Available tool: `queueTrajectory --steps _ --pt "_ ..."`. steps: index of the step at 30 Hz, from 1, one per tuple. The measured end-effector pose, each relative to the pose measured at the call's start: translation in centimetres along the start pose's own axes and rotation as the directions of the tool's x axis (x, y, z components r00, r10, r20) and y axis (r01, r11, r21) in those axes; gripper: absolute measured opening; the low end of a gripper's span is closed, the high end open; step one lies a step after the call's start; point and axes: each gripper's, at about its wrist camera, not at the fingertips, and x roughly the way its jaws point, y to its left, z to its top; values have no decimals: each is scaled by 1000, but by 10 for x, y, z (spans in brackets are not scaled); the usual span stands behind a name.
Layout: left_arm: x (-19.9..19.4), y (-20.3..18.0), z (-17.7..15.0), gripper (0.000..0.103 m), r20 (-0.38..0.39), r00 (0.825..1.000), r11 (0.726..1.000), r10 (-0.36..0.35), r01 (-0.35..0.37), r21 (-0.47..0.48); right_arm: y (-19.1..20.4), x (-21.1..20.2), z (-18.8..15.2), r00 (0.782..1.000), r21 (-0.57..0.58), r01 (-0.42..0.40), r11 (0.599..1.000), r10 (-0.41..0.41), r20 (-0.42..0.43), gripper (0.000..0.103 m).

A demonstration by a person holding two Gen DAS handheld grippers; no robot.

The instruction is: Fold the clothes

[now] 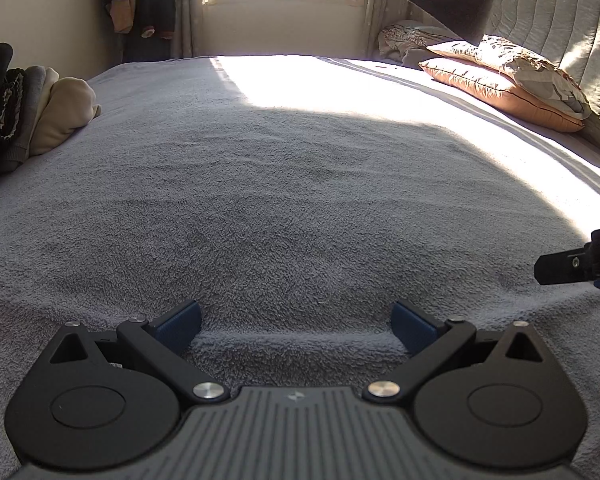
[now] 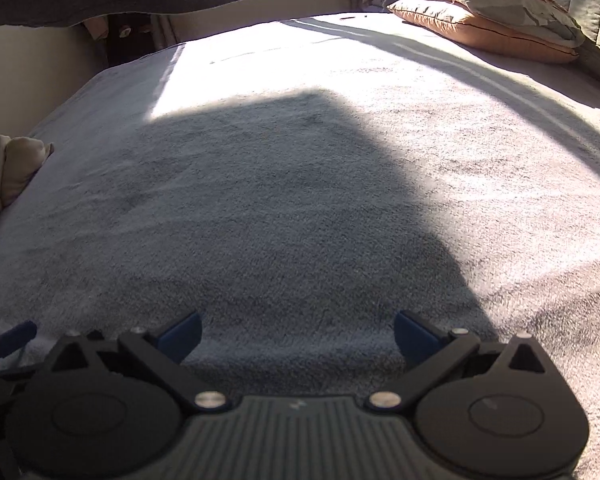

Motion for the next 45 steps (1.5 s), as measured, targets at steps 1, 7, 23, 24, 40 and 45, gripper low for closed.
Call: queueTrajectory --steps 1,7,23,24,40,45 --pt "0 0 0 103 0 1000 1000 0 0 0 -3 0 1 1000 20 -4 1000 4 -2 103" --pt "0 -1 0 103 0 1000 1000 0 0 0 -4 3 5 1000 51 2 999 -3 20 103" --pt "2 -5 1 103 -2 1000 1000 1 -1 2 12 -43 21 965 -88 -61 994 81 250 103" --pt "1 -5 1 103 -2 1000 1000 1 -1 1 13 -39 20 971 -88 -71 994 89 222 103" --pt "1 0 0 103 -2 1000 1000 0 0 0 31 -29 15 973 -219 -33 975 81 214 103" --pt "1 0 0 103 -2 1000 1000 -1 1 0 43 -34 8 968 -323 -17 946 96 232 103"
